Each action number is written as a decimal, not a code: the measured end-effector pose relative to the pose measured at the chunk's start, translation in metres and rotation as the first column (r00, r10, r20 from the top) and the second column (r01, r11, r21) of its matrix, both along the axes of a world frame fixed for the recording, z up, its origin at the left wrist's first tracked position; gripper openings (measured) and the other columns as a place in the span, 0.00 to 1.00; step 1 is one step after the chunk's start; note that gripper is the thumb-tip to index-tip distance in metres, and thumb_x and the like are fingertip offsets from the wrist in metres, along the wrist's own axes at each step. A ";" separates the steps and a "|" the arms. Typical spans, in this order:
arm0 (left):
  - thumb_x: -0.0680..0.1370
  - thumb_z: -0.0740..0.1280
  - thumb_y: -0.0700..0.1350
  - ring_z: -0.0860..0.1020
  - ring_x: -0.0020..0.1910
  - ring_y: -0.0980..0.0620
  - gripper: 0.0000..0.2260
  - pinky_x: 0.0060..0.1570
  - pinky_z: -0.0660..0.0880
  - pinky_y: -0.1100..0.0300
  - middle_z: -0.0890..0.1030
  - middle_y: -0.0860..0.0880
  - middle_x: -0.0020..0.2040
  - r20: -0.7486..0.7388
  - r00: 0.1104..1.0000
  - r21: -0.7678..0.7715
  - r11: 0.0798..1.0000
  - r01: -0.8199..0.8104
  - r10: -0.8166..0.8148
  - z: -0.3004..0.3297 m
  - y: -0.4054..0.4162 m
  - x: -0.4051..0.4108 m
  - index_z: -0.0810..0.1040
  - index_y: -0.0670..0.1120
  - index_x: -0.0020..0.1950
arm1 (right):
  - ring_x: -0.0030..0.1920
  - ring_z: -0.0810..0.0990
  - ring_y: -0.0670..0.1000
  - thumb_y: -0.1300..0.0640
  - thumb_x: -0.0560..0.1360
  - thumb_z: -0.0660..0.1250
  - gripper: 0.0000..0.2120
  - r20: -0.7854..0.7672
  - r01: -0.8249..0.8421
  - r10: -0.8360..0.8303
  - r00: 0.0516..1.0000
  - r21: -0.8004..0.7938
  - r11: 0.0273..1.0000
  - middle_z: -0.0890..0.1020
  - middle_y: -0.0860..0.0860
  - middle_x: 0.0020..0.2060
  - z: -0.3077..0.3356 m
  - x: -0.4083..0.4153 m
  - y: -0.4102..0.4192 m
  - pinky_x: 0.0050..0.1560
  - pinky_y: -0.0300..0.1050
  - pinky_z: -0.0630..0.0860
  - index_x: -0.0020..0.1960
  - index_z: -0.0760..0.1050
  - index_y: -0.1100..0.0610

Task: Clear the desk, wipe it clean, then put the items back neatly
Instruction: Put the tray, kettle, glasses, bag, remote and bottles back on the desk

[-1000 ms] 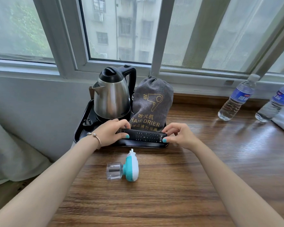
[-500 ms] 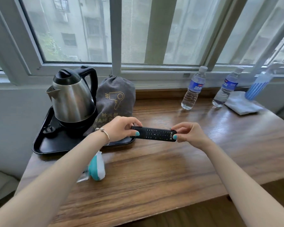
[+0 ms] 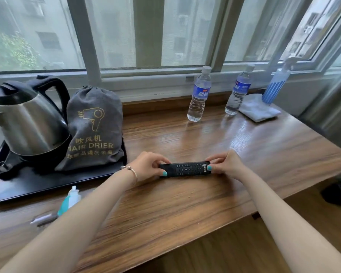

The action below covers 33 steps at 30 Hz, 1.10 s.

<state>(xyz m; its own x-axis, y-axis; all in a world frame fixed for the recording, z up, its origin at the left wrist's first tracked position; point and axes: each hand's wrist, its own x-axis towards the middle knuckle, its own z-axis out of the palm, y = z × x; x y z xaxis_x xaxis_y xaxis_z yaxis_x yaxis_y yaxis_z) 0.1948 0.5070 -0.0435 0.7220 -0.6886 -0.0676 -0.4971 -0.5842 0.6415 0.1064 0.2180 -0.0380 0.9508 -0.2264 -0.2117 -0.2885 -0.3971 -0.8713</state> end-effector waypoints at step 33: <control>0.77 0.66 0.54 0.57 0.76 0.53 0.32 0.74 0.57 0.53 0.61 0.52 0.77 0.305 0.945 -0.074 0.993 -0.097 0.115 0.029 -0.079 0.084 0.55 0.53 0.78 | 0.42 0.77 0.45 0.56 0.70 0.77 0.19 0.113 -0.185 0.220 0.969 -0.260 0.948 0.81 0.45 0.47 0.043 0.119 -0.061 0.49 0.42 0.77 0.59 0.79 0.47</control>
<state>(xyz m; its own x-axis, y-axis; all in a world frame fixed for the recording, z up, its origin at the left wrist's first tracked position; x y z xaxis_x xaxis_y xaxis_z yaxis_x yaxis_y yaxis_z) 0.2791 0.4278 -0.0147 0.7701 -0.6033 0.2071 -0.6133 -0.6111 0.5005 0.2251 0.1574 0.0046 0.9978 -0.0542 -0.0373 -0.0634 -0.6410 -0.7649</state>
